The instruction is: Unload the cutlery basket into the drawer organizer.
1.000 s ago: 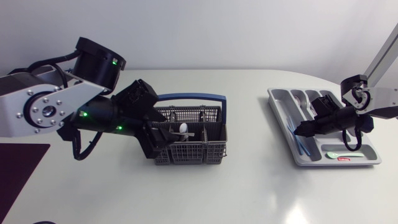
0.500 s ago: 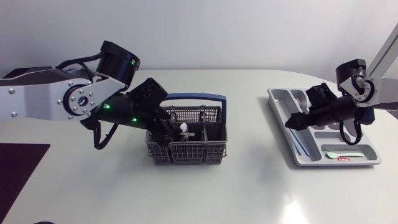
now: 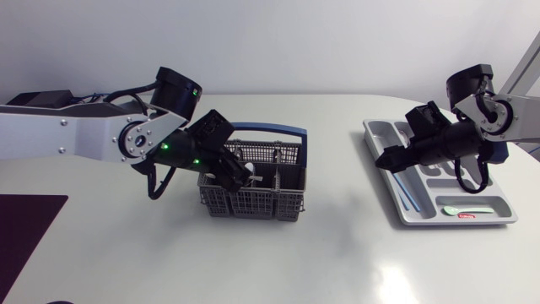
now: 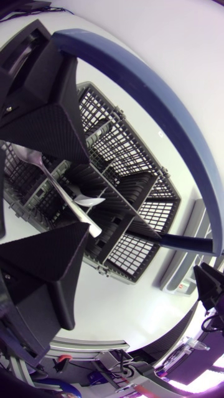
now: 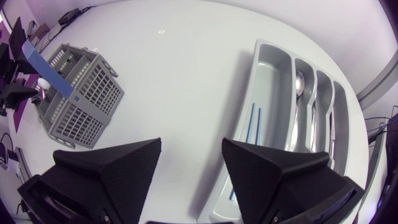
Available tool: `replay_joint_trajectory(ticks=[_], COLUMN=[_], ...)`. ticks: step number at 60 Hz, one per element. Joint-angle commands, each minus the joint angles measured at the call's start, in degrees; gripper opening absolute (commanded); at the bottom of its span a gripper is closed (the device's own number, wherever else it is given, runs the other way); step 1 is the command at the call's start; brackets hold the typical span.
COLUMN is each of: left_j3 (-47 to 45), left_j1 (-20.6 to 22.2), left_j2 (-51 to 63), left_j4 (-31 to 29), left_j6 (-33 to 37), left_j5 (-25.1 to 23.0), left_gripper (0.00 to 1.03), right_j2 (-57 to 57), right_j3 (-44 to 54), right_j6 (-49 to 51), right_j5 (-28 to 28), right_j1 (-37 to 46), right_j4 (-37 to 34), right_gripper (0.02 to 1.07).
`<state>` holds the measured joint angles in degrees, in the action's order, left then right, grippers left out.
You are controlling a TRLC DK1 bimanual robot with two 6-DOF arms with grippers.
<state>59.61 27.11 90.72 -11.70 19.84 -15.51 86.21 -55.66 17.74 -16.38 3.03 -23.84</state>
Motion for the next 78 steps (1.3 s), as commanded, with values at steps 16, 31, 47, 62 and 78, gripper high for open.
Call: replay_joint_trajectory(ticks=[16,31,47,62,78], left_j3=[-3.28,-3.98,-5.3,-5.56,-6.7], left_j1=[2.68,3.74,3.74,3.91,3.38], left_j2=[0.95,1.57,1.57,0.6,-2.21], left_j4=[6.61,7.22,7.57,7.84,8.89], left_j6=[-3.22,-3.31,-3.49,-3.84,-4.89], left_j5=[1.8,3.38,3.91,3.82,3.73], left_gripper=[0.55,0.42,0.25,0.21,0.07], right_j2=[-0.87,-1.31,-1.58,-2.45,-3.16], right_j3=[3.1,4.68,5.74,6.35,6.97], right_j6=[-1.48,-0.95,-0.33,-0.33,-0.07], right_j5=[0.3,0.3,0.12,0.21,0.21], right_j1=[-0.57,-0.13,0.14,0.05,0.05], right_j4=[0.37,1.69,2.39,2.39,2.39], right_gripper=[0.74,0.74,0.75,0.75,0.75])
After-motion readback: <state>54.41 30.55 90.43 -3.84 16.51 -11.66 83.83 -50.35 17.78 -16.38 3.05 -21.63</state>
